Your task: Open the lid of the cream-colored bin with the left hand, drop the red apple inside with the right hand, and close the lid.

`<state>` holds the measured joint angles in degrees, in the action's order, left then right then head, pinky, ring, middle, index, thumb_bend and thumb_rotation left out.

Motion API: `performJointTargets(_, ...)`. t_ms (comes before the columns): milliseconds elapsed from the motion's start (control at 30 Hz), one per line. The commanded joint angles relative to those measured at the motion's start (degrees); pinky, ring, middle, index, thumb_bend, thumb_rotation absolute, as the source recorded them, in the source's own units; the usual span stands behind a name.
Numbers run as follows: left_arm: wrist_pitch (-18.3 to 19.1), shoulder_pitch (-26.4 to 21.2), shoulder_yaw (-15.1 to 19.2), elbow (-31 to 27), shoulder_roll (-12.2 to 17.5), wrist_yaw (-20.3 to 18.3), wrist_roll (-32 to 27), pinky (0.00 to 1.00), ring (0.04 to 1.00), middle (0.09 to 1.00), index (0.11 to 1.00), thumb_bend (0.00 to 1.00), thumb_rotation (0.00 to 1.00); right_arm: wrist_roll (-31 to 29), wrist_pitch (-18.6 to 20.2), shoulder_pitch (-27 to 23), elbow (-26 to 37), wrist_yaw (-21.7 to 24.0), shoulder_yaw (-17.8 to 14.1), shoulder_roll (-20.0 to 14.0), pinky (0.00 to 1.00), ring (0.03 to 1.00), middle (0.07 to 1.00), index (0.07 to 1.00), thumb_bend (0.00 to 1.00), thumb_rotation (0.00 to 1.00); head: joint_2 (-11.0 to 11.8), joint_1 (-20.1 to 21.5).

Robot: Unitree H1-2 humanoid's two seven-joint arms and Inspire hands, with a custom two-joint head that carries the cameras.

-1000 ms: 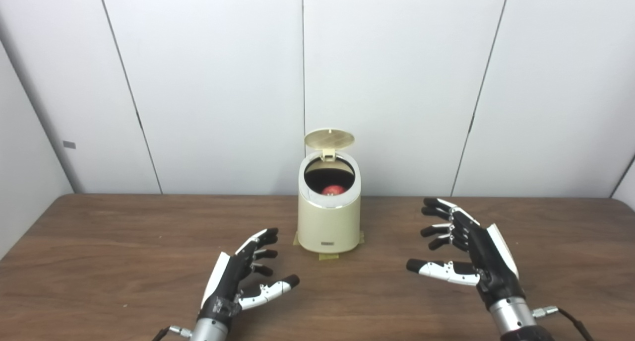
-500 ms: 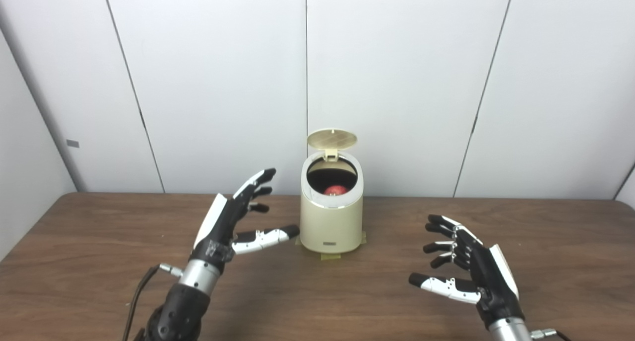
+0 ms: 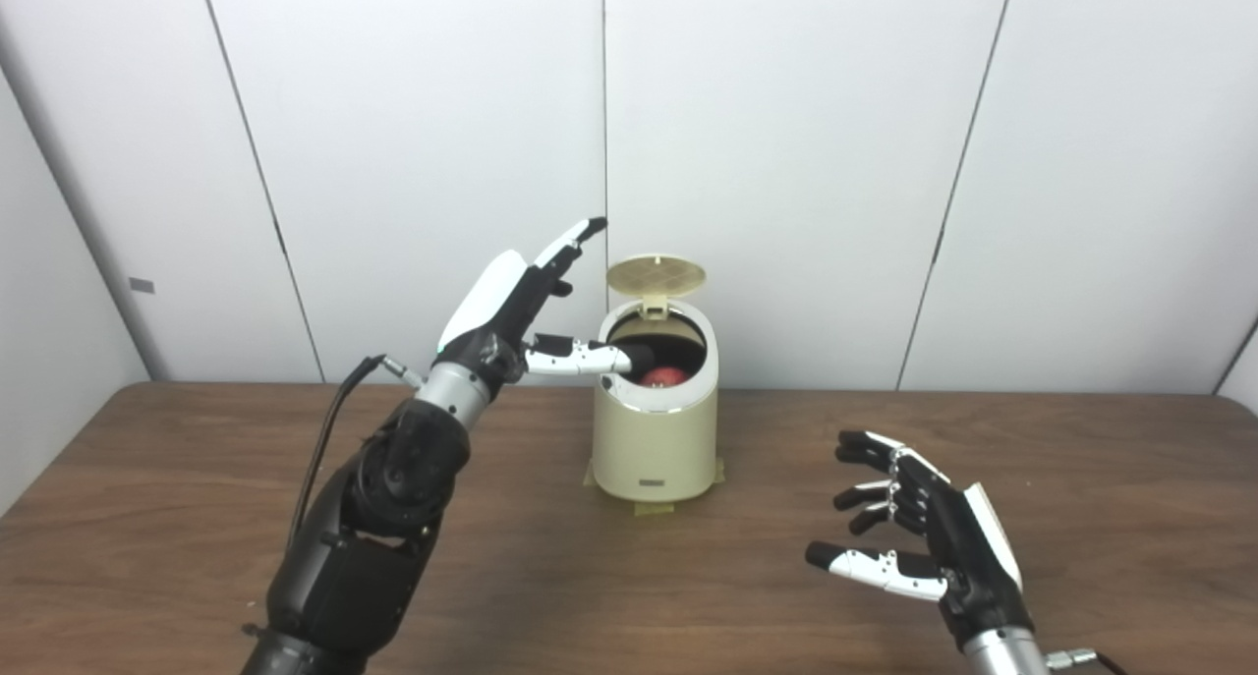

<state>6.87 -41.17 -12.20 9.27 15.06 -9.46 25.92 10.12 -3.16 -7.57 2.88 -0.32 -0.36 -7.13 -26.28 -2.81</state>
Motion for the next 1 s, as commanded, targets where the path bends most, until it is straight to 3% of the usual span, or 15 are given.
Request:
performJointTargets(0, -1.71, -6.29, -0.24, 1.1, 1.27, 0.69, 1.98, 0.81, 0.957, 0.989, 0.984, 0.96, 0.41, -0.53, -3.33, -2.51, 0.61, -0.64, -0.05, 0.09, 0.42, 0.546, 0.744, 0.721, 0.73, 0.22, 0.16, 0.05)
performJointTargets(300, -1.81, -12.3, -3.68, 7.3, 2.63, -2.71, 4.29, 0.82, 0.97, 0.978, 0.958, 0.98, 0.38, -1.67, -7.76, -2.92, -0.49, -1.69, -0.52, 1.33, 0.39, 0.509, 0.71, 0.696, 0.68, 0.22, 0.45, 0.49)
performJointTargets(467, -1.5, -12.5, -4.51, 7.13, 3.71, -6.32, 3.92, 0.8, 0.95, 0.941, 0.893, 0.98, 0.38, -1.24, -7.78, -2.99, -0.47, -1.76, -0.33, 1.6, 0.39, 0.507, 0.705, 0.695, 0.67, 0.2, 0.48, 0.98)
performJointTargets(667, -2.12, -11.77, -5.03, 5.72, 5.01, -9.72, 3.42, 0.77, 0.858, 0.828, 0.801, 0.98, 0.37, -0.43, -7.45, -3.04, -0.44, -2.05, -0.15, 1.89, 0.39, 0.514, 0.705, 0.689, 0.68, 0.23, 0.4, 1.13)
performJointTargets(967, -0.24, -10.44, -4.62, 2.18, 5.98, -13.0, 2.98, 0.98, 0.958, 0.804, 0.747, 0.96, 0.35, 2.4, -6.59, -3.06, -0.03, -3.13, 0.42, 2.13, 0.38, 0.491, 0.695, 0.685, 0.68, 0.22, 0.21, 1.5)
